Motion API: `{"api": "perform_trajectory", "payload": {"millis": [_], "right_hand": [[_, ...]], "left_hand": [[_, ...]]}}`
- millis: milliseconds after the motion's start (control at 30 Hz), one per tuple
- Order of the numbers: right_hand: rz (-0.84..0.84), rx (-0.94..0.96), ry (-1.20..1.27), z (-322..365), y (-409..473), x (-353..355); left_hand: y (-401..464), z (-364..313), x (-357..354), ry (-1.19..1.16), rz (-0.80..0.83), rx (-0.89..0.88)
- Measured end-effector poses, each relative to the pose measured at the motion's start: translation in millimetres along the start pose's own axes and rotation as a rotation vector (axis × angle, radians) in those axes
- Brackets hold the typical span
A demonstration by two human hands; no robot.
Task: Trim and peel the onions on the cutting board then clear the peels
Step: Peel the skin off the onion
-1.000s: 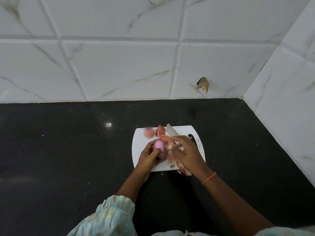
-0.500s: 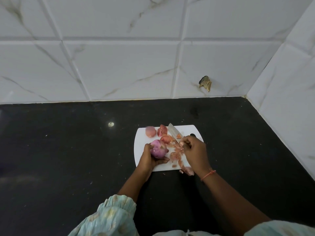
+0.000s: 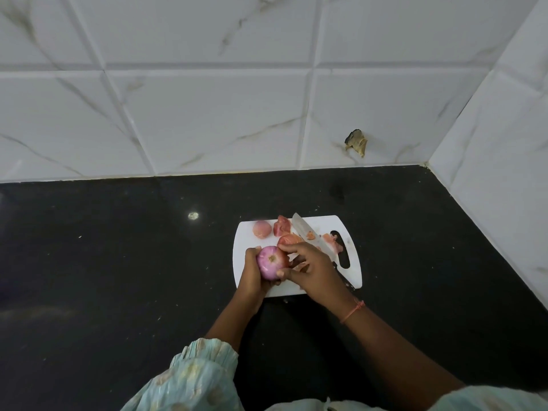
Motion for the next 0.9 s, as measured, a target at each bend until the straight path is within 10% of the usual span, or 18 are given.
{"api": "perform_trajectory", "payload": {"millis": [367,900], "right_hand": [[-0.130,-0.172,0.116,-3.8,3.7,3.9],[-0.108,0.054,-0.034,-0.8,1.4,6.6]], "left_hand": [[-1.4,-6.9,-1.6,0.106,0.082,0.000],[1.9,-4.1,1.7,0.198,0.105,-0.054]]}}
Point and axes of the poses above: each hand's wrist, its own y-axis towards the middle knuckle, its own x-axis out of the back of the hand, z = x × y, the point moved 1 cm from there along y, towards the middle knuckle, and after that the axes turned 14 degrees about -z, right-handed, at the moved point
